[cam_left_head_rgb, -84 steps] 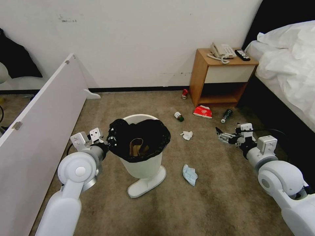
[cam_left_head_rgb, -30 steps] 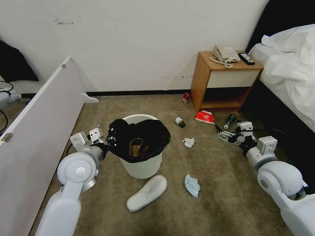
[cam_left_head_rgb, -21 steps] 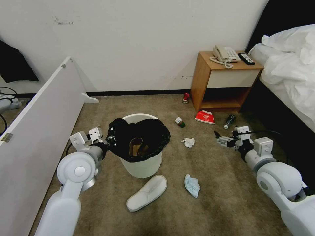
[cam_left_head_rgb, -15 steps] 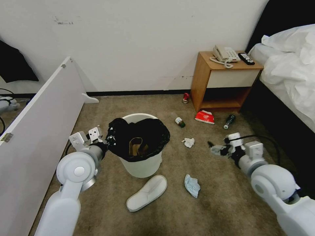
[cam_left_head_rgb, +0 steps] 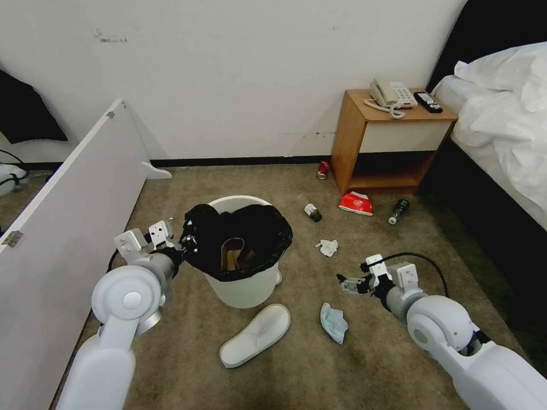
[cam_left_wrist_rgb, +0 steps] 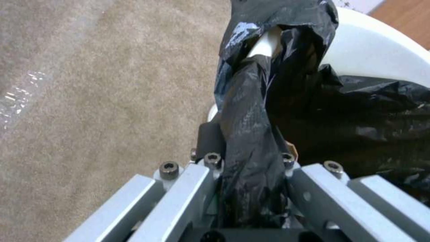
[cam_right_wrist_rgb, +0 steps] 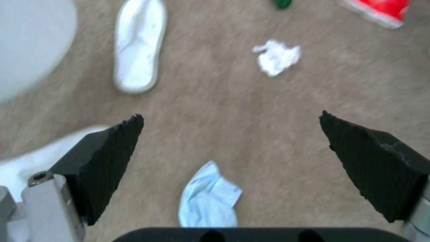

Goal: Pick up the trash bin, then pick up the garbage from the floor and place it into the trash bin.

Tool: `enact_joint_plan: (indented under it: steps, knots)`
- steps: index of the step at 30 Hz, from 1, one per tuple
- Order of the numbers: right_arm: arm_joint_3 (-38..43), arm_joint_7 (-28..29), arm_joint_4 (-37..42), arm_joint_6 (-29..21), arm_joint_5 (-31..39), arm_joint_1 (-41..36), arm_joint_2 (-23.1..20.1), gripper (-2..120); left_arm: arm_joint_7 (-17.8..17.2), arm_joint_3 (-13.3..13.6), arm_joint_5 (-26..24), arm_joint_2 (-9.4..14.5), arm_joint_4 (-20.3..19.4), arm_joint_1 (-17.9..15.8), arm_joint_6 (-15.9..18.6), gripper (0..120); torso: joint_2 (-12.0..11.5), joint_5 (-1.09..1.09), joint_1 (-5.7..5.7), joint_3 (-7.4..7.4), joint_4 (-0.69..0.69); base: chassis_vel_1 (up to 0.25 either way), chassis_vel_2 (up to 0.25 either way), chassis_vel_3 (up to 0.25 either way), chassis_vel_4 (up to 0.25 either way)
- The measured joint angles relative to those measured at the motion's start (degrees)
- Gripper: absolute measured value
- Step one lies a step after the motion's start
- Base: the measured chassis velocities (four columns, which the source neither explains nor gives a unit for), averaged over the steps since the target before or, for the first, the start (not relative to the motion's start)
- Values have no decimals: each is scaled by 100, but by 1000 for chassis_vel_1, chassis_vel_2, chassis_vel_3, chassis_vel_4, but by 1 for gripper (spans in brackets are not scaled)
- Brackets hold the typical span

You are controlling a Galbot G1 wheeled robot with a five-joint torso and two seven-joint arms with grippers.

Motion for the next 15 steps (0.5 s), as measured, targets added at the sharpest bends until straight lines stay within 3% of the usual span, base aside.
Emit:
enact_joint_plan:
  steps: [15]
  knots:
    - [-394, -322, -616, 327, -165, -80, -47, 100, 23, -4, 30, -14, -21, 50, 0, 5, 0, -1, 0, 0, 0, 0, 0, 0, 0]
